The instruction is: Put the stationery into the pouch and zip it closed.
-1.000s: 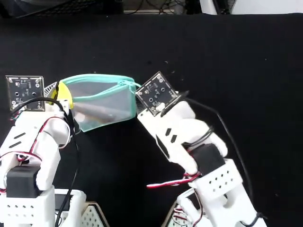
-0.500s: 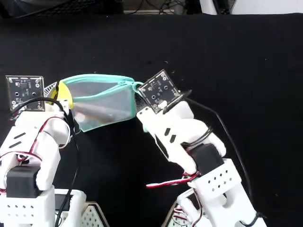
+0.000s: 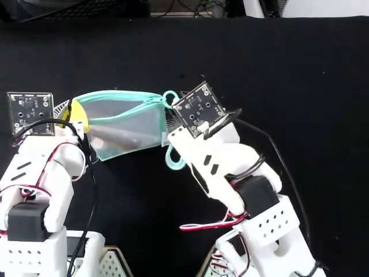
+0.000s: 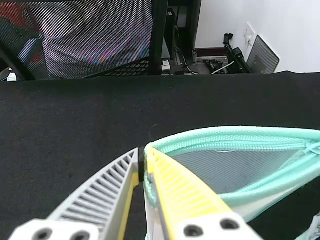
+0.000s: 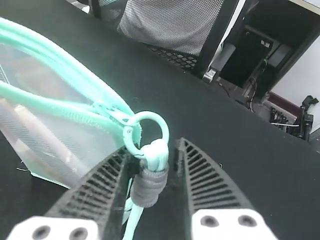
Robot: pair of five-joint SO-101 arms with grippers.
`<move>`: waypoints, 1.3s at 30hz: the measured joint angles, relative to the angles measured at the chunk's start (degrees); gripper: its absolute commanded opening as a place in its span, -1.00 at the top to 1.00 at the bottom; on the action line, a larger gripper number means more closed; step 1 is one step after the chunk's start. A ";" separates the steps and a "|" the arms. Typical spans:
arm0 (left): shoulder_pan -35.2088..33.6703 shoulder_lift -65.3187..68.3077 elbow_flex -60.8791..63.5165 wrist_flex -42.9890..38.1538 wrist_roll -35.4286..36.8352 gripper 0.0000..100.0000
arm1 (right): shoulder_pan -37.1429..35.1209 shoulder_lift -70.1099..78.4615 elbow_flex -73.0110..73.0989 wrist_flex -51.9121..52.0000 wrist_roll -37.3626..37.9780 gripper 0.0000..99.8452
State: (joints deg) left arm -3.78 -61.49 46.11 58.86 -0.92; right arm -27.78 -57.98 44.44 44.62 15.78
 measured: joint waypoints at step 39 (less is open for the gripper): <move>0.09 0.00 -2.55 3.87 0.00 0.79 | -0.09 -0.53 -4.48 2.11 5.89 0.98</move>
State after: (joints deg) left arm -3.69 -61.49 43.56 62.73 -0.92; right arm -27.87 -58.51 39.96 46.73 21.67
